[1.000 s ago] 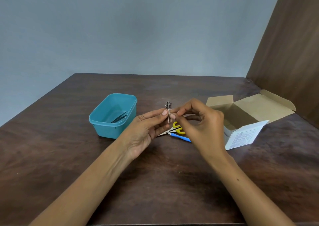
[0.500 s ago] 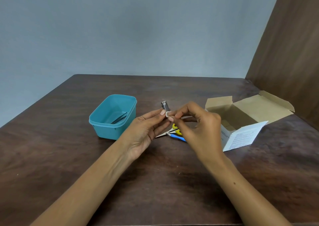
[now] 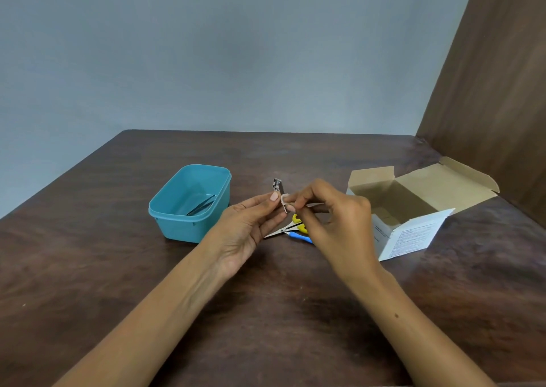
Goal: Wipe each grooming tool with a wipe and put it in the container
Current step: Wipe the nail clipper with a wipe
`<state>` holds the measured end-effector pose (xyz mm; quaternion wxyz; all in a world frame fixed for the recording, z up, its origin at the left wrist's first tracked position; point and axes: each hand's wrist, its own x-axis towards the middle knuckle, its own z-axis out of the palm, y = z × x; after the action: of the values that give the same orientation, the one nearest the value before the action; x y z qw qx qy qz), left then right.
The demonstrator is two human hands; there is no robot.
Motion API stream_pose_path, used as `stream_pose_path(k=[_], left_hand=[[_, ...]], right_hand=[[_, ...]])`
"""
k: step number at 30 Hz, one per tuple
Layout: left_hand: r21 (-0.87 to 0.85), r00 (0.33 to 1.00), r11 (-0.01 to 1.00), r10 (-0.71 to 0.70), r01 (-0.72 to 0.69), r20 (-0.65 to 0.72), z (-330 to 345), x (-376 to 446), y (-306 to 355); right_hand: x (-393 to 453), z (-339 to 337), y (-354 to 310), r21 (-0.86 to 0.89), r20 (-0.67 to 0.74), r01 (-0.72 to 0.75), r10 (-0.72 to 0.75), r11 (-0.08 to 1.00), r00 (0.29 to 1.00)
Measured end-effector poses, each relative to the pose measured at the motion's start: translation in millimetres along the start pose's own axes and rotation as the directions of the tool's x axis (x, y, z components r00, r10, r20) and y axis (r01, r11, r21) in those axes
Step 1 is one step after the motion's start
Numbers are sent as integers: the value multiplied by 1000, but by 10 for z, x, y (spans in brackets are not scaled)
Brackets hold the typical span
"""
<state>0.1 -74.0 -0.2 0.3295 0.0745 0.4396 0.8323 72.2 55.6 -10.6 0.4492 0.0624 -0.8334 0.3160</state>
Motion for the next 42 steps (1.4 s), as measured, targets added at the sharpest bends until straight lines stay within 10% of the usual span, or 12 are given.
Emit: stream_pose_path(k=[6,12,19,34,42], left_hand=[[110,997,993,56,-51,-50,-28,6,-9],[237,994,967,105,-92,-40,-29,-7,-17],[224,998,973,61,-60,1,-15,-17,-40],[279,998,958,66,-65,8,-32,-30,-49],[328,997,942,79,-71,-10,-26,-28,-38]], right_hand=[[-5,-22,9,-1,91,0,0,1000,996],[86,-108,-7,396,5,-252,272,883,962],[39,-36,9,82,-39,-58,61,995,997],[6,-29,36,54,-108,-71,77,996,991],[83,-83,47,380,-62,-387,440,840,896]])
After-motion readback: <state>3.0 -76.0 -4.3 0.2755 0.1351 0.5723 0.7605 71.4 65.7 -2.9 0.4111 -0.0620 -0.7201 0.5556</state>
